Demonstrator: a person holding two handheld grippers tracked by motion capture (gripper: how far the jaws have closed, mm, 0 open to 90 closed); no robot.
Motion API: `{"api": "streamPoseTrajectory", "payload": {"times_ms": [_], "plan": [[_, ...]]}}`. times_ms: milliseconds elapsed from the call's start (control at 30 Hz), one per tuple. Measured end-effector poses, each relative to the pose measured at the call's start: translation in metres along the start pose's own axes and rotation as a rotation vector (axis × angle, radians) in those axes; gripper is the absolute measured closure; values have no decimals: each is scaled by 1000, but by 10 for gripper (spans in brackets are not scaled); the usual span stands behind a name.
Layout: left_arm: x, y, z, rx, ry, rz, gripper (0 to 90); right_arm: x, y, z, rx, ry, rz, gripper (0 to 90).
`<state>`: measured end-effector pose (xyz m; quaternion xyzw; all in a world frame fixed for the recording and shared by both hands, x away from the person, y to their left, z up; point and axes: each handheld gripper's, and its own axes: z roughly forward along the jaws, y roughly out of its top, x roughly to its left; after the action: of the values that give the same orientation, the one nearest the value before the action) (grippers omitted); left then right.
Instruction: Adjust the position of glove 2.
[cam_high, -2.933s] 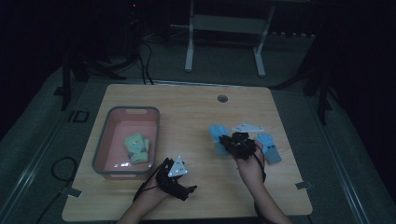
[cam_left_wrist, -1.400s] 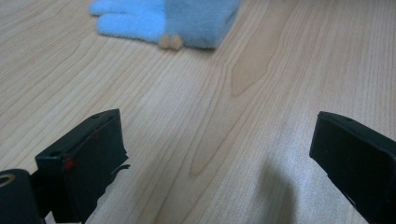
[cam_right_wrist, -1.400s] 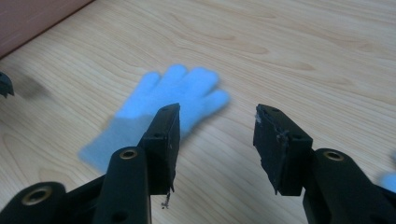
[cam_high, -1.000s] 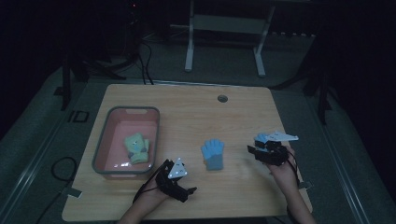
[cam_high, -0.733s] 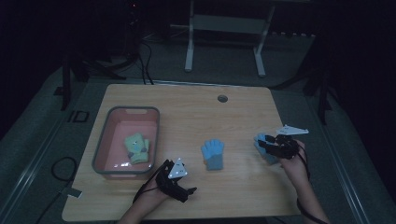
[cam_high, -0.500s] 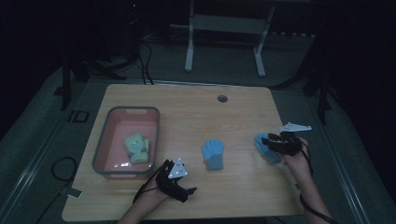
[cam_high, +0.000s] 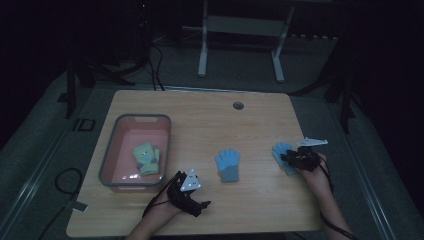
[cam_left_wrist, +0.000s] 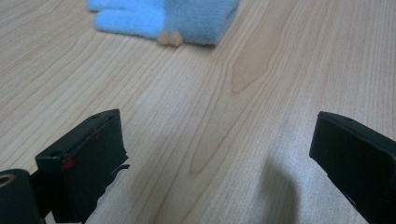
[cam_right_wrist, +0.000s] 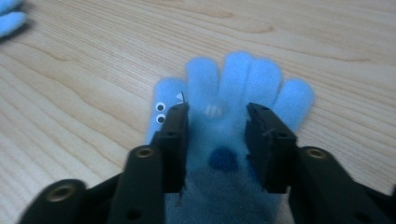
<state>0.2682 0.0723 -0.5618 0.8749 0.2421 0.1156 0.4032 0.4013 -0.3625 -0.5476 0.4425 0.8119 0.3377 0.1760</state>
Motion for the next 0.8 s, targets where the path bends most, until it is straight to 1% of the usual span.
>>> {"api": "streamPoseTrajectory", "payload": {"times_ms": [33, 67, 100, 167, 200, 267, 333, 367, 400, 433, 467, 567, 600, 633, 667, 767, 800], "plan": [[0, 0, 0, 0, 0, 0, 37, 0, 0, 0, 0, 0, 0, 624], [0, 0, 0, 0, 0, 2, 37, 2, -1, 0, -10, -4, -1, 747], [0, 0, 0, 1, 0, 2, 37, 3, -1, 1, -16, -8, 2, 786], [0, 0, 0, 0, 0, 0, 37, 5, -1, 1, -21, -13, 6, 826], [0, 0, 0, -1, -1, -1, 37, 7, -1, 1, -19, -21, 11, 835], [0, 0, 0, 0, -1, -1, 37, 12, 1, -1, -12, -49, 36, 845], [0, 0, 0, 0, -1, -3, 37, 20, 6, -5, -10, -66, 46, 848], [0, 0, 0, 1, -1, -1, 37, 24, 8, -9, -20, -74, 65, 849], [0, 0, 0, 1, -1, -1, 37, 24, 8, -9, -20, -74, 65, 849], [0, 0, 0, 1, -1, -1, 37, 29, 11, -13, -33, -69, 85, 849], [0, 0, 0, -1, 0, 0, 37, 44, 19, -25, -69, -81, 113, 850], [0, 0, -1, -1, -4, -1, 37, 61, 28, -36, -92, -93, 128, 850], [0, 0, -1, -1, -4, -1, 37, 61, 28, -36, -92, -93, 128, 850], [-1, 0, -1, -4, -4, 1, 37, 67, 32, -39, -96, -107, 119, 850], [-1, 1, -1, -7, -5, 0, 37, 76, 39, -44, -105, -136, 107, 850], [-1, 1, -1, -8, -4, 3, 37, 90, 50, -52, -116, -157, 105, 850], [-1, 1, -1, -8, -4, 3, 37, 90, 50, -52, -116, -157, 105, 850]]}}
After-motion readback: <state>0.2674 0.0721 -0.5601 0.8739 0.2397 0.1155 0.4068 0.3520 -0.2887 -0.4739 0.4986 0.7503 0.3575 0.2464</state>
